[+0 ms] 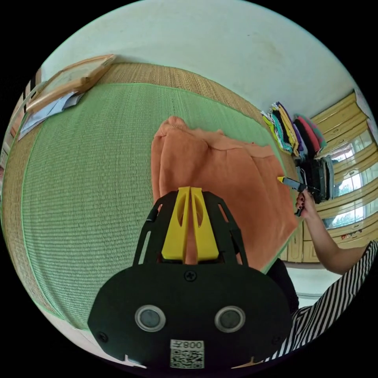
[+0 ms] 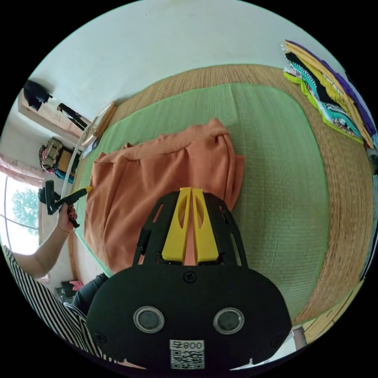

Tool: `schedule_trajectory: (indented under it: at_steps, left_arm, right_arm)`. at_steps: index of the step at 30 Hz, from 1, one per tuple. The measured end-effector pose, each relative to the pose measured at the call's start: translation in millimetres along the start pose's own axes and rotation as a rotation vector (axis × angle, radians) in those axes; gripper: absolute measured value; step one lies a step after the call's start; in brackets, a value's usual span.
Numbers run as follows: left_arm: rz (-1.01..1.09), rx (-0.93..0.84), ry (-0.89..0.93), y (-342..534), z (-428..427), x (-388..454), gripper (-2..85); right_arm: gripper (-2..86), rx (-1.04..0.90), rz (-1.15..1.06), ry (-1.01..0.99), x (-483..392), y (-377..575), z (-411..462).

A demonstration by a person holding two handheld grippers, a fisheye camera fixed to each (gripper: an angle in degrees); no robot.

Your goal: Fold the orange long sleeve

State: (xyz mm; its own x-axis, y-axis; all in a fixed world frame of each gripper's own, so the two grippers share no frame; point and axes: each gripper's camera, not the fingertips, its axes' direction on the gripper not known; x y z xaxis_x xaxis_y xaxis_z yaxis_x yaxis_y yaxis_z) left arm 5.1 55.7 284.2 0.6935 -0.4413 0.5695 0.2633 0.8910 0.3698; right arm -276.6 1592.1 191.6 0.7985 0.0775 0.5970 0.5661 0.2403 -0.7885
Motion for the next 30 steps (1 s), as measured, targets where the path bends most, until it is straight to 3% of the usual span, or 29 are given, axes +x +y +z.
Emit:
schedule_trajectory:
  at_steps: [6, 14, 22, 30]
  left_arm:
    - [-0.010, 0.021, 0.155, 49, -9, -19, 5.5]
    - [-0.255, -0.095, 0.326, 140, 55, -66, 9.3]
    - [-0.238, -0.132, 0.269, 132, 93, -66, 2.6]
    - [-0.291, -0.159, 0.244, 138, 145, -75, 2.0]
  right_arm:
    - [3.8, 0.000, -0.014, -0.028, 31, 60, -67]
    - [7.6, -0.019, 0.240, -0.321, 143, 213, -85]
    - [2.9, -0.082, 0.229, -0.377, 162, 212, -75]
    - [1.8, -0.156, 0.264, -0.389, 194, 199, -56]
